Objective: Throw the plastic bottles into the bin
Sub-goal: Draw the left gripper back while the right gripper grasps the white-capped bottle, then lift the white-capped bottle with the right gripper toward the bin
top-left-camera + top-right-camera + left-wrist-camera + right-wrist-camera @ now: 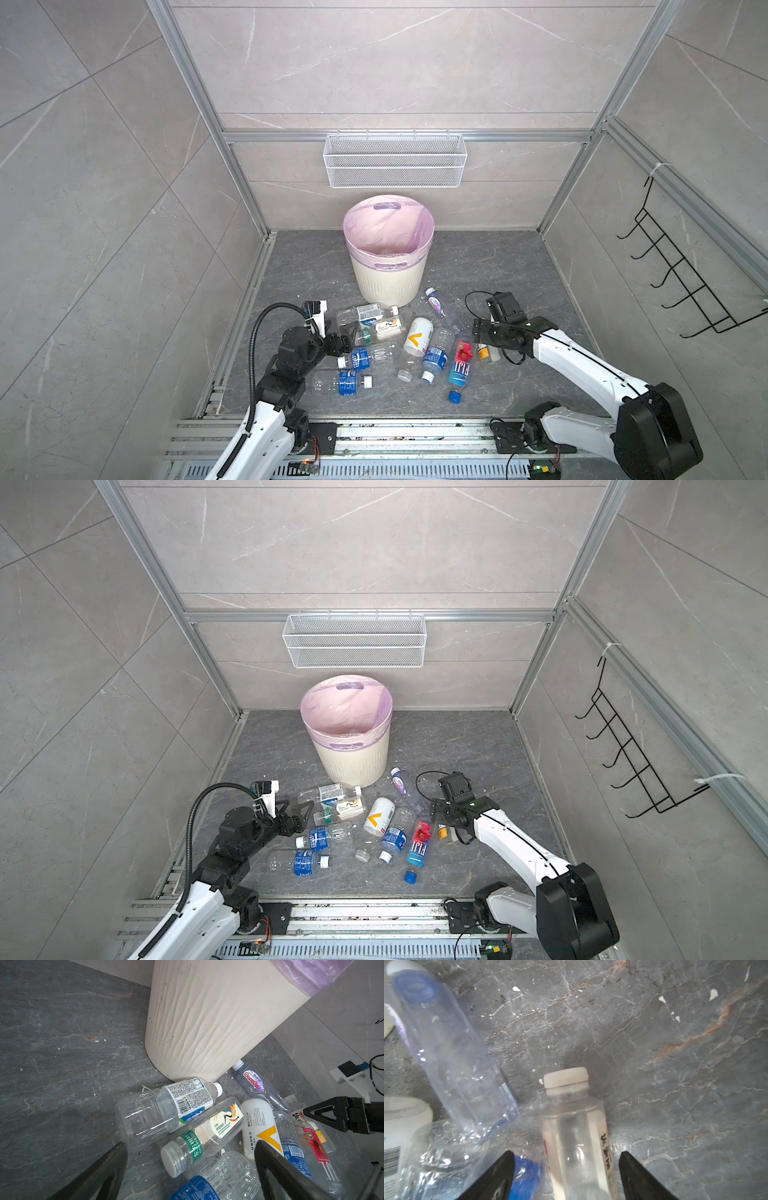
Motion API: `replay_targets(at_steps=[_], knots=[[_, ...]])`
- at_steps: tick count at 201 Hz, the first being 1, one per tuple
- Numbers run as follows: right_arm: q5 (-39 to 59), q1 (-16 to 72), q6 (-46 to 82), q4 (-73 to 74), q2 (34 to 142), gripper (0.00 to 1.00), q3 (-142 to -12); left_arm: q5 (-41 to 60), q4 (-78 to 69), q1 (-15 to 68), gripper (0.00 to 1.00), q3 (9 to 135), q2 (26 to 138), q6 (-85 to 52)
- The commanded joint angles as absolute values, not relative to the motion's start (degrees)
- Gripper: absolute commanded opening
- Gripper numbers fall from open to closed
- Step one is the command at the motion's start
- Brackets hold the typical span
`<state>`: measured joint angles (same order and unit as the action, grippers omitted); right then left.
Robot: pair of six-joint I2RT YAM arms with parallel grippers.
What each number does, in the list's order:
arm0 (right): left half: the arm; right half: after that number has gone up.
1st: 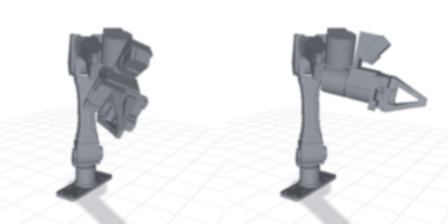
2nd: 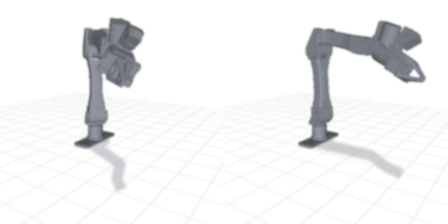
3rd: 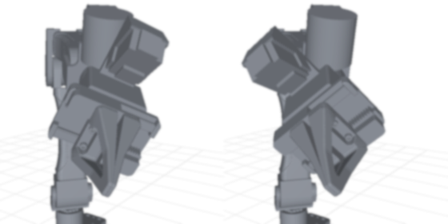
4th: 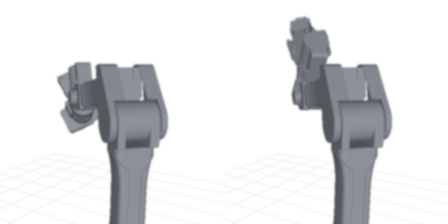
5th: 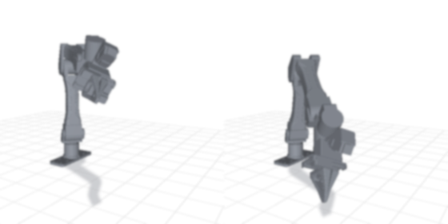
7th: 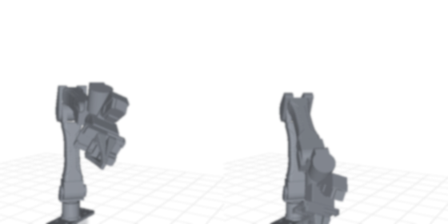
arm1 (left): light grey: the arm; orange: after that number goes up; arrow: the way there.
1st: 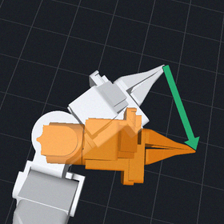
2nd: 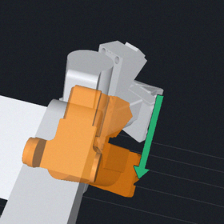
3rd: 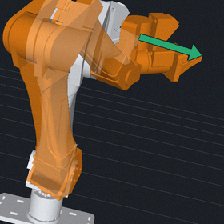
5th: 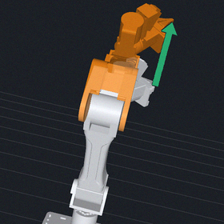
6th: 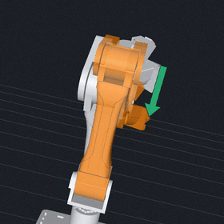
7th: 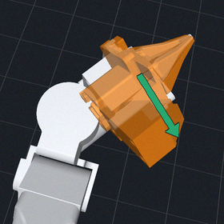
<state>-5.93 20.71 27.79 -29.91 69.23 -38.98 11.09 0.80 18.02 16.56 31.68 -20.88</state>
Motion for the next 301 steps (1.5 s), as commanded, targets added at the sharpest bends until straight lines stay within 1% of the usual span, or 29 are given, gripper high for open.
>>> replay_targets(at_steps=[1,12,52,164,243,286,301], knots=[[-5.08,19.7,28.83,-29.54,71.8,0.76,-38.74,11.92,-1.33,18.2,0.97,16.61,30.85,-19.25],[-4.84,19.23,28.87,-29.46,72.42,0.73,-38.93,11.87,-1.19,18.19,0.97,16.6,30.82,-19.25],[-4.75,17.62,28.93,-29.89,73.78,0.7,-39.54,11.86,-1.36,18.19,0.97,16.44,31.56,-19.2],[-2.44,14.58,28.94,-29.95,77.87,0.68,-40.62,11.34,-2.6,18.25,0.97,16.35,33.52,-19.29],[-1.46,14.52,28.58,-29.25,76.79,0.53,-39.92,11.45,-2.81,18.19,0.97,16.26,33.66,-19.51],[-2.91,14.51,28.96,-28.2,70.88,0.5,-37.06,11.1,-2.9,18.24,0.97,16.19,33.97,-19.42],[-3.29,14.54,29.22,-27.96,68.82,0.47,-36.13,10.99,-2.9,18.19,0.97,16.17,34.01,-19.42]])
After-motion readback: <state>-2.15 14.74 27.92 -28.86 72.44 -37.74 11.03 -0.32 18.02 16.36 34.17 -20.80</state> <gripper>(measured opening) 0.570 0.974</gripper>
